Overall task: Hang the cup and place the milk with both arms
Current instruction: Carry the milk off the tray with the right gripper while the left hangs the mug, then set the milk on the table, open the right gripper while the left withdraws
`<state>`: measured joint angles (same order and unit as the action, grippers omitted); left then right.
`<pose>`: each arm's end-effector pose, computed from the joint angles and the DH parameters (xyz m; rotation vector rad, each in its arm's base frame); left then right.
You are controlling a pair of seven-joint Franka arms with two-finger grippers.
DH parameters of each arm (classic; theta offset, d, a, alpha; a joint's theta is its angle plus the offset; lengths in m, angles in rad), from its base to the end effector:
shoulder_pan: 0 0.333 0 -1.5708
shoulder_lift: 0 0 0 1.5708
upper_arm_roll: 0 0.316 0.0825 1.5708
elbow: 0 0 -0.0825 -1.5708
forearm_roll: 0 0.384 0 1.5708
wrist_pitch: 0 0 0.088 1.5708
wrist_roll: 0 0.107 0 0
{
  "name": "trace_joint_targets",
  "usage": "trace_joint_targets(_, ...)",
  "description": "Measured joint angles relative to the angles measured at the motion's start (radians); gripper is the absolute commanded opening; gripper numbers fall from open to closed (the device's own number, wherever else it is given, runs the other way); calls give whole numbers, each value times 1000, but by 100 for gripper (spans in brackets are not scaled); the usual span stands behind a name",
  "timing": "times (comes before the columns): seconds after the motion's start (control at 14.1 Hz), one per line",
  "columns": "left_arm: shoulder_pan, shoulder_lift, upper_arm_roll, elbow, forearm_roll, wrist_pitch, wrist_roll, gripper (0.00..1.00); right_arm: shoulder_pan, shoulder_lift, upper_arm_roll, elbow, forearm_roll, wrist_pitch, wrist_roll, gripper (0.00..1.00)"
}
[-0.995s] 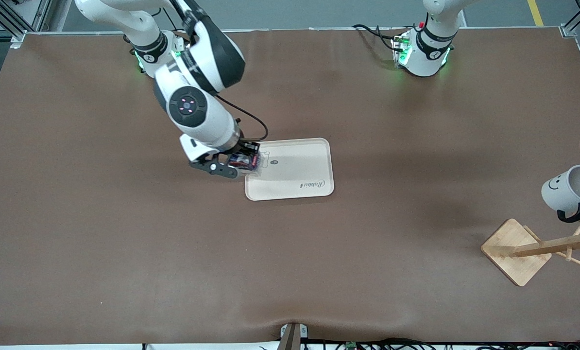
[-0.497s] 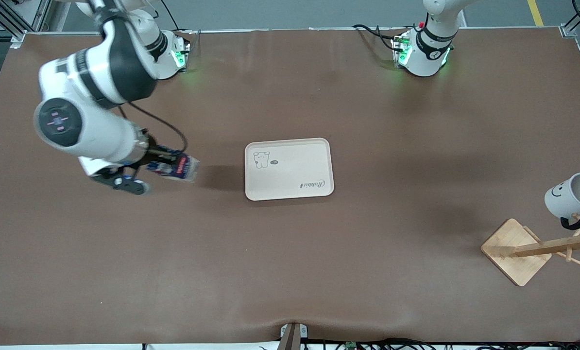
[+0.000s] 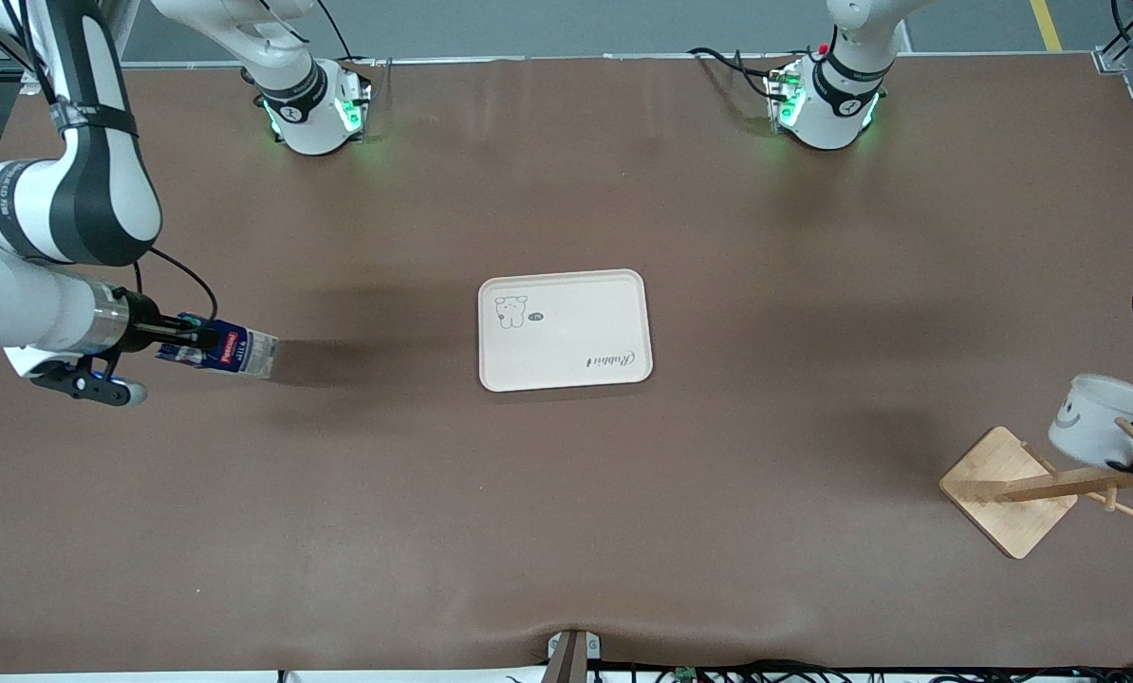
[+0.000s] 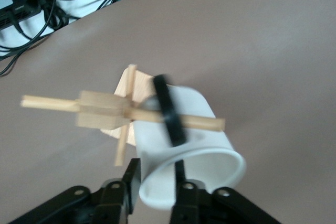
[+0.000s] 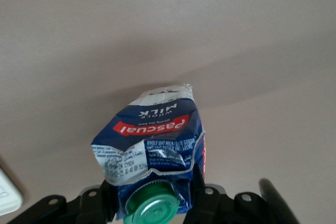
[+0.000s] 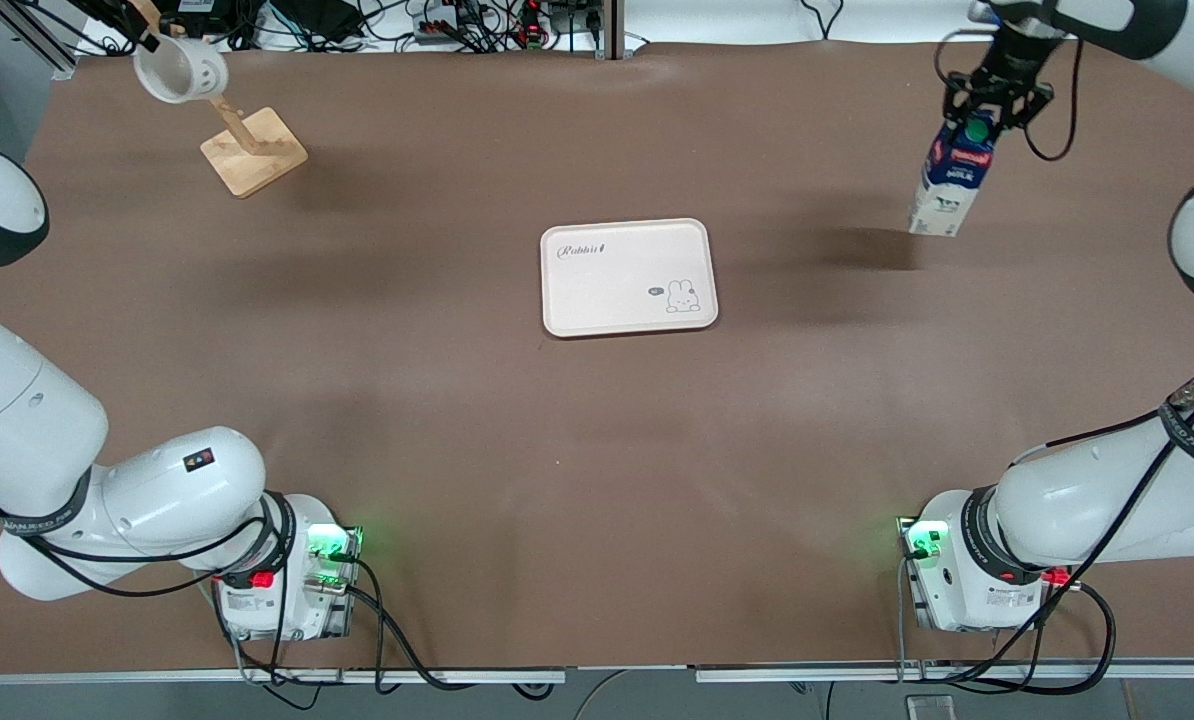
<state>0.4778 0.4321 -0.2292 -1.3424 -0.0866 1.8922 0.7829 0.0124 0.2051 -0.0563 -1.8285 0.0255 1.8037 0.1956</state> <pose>0.6707 0.1948 0.4997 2.9463 -0.7298 0.3037 0.5864 -0.0221 0.4039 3.0920 -0.3860 -0.3596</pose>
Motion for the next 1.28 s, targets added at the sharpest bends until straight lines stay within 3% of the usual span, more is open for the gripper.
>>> trace_joint_targets(0.21, -3, -13, -7, 12, -11, -16, -69, 100, -47, -65, 0, -138, -6, 107, -69, 0)
trace_joint_targets(0.5, -6, -76, -35, 20, -11, -129, -261, 100, -84, -76, 1, -259, -7, 248, -127, 5)
trace_joint_targets(0.57, -8, -100, -44, 20, -10, -175, -317, 100, -94, -76, 1, -289, -7, 290, -146, 21)
trace_joint_targets(0.78, -10, -168, -61, 19, 3, -328, -469, 100, -104, -98, 3, -319, -6, 320, -164, 100)
trace_joint_targets(1.28, -16, -206, -159, 15, 109, -423, -822, 100, -105, -95, 4, -341, -6, 314, -165, 100)
